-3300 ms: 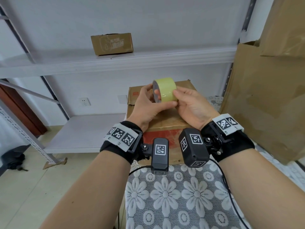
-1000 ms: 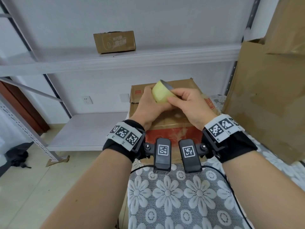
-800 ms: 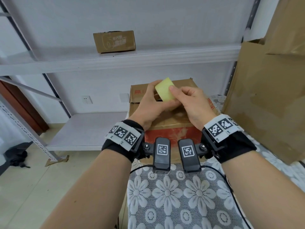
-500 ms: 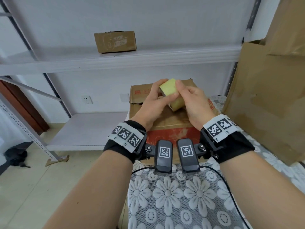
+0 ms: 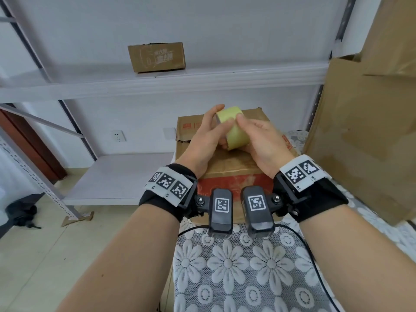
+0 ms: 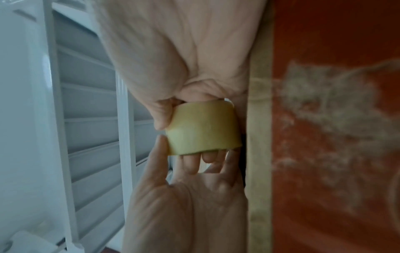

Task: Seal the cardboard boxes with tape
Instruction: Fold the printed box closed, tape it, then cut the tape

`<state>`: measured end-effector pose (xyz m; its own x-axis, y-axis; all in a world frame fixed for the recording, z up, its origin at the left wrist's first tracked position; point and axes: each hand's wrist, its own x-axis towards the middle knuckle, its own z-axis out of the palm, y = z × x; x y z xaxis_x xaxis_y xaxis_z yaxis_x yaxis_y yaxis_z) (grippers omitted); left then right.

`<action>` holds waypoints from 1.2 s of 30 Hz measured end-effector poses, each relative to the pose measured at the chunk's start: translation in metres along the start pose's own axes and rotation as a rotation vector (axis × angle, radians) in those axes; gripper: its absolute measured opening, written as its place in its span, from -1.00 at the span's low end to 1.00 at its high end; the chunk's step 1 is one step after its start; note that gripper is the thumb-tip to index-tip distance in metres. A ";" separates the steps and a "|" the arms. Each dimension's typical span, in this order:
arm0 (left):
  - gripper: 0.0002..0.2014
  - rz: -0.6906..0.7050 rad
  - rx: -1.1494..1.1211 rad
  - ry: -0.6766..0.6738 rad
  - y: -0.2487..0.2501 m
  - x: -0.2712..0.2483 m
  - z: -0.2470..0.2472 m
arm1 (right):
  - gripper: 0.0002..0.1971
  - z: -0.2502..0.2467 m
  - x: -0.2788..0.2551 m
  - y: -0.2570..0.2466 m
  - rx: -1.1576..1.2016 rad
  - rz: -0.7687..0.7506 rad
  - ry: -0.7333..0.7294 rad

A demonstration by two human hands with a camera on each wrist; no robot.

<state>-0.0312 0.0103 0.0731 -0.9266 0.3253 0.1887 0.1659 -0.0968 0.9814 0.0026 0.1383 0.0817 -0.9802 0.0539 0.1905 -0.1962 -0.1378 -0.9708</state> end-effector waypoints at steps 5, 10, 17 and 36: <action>-0.37 0.017 0.032 -0.059 0.001 -0.002 0.003 | -0.66 -0.005 0.005 -0.004 0.181 0.088 0.079; -0.43 -0.018 0.021 0.038 0.001 -0.001 0.002 | -0.69 -0.005 -0.002 -0.003 0.173 0.082 -0.075; -0.48 -0.038 0.041 0.003 0.002 -0.002 0.003 | -0.65 -0.005 -0.001 -0.004 0.244 0.131 -0.151; -0.60 -0.049 -0.008 0.013 -0.004 0.000 0.000 | -0.61 -0.004 0.000 -0.003 0.299 0.160 -0.147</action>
<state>-0.0316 0.0109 0.0688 -0.9378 0.3174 0.1404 0.1181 -0.0886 0.9890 0.0035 0.1425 0.0835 -0.9882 -0.1310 0.0792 -0.0176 -0.4167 -0.9089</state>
